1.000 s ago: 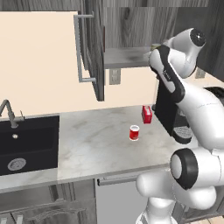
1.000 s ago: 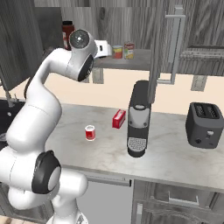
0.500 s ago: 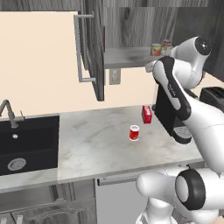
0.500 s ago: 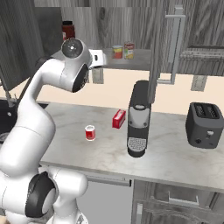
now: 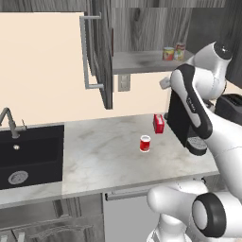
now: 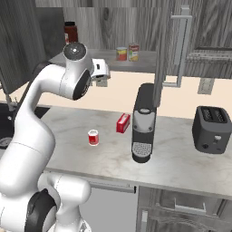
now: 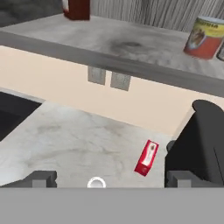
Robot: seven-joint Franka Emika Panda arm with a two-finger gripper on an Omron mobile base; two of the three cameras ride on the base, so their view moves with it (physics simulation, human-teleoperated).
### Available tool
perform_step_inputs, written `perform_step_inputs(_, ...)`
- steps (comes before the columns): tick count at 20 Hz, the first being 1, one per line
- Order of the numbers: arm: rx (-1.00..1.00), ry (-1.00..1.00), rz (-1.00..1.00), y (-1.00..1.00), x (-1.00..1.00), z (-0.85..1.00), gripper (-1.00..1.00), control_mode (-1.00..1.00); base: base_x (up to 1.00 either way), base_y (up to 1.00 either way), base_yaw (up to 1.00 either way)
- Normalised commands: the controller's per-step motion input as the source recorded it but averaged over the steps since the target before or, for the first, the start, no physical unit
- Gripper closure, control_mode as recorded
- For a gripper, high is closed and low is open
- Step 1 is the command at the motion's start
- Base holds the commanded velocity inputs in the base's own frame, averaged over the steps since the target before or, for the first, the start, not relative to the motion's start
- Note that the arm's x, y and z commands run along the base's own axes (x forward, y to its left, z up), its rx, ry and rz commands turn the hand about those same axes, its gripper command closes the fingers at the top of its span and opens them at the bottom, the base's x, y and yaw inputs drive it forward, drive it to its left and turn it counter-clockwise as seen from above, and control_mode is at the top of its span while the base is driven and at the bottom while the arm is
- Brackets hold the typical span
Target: Pick the cans from the counter and place them in their designated side in the cabinet.
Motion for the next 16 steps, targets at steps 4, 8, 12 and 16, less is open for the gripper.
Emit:
perform_step_inputs(4, 0.00, 0.16, 0.04, 0.04, -0.20, -0.32, -1.00, -1.00, 0.00, 0.00, 0.00)
perform_step_inputs(8, 0.01, 0.15, 0.01, 0.14, -0.12, -0.32, -1.00, -1.00, 0.00, 0.00, 0.00)
perform_step_inputs(12, 0.09, 0.10, 0.00, 0.21, -0.01, -0.28, -1.00, -1.00, 0.00, 0.00, 0.00)
perform_step_inputs(16, 0.09, 0.07, 0.00, 0.18, 0.00, -0.25, -1.00, -1.00, 0.00, 0.00, 0.00)
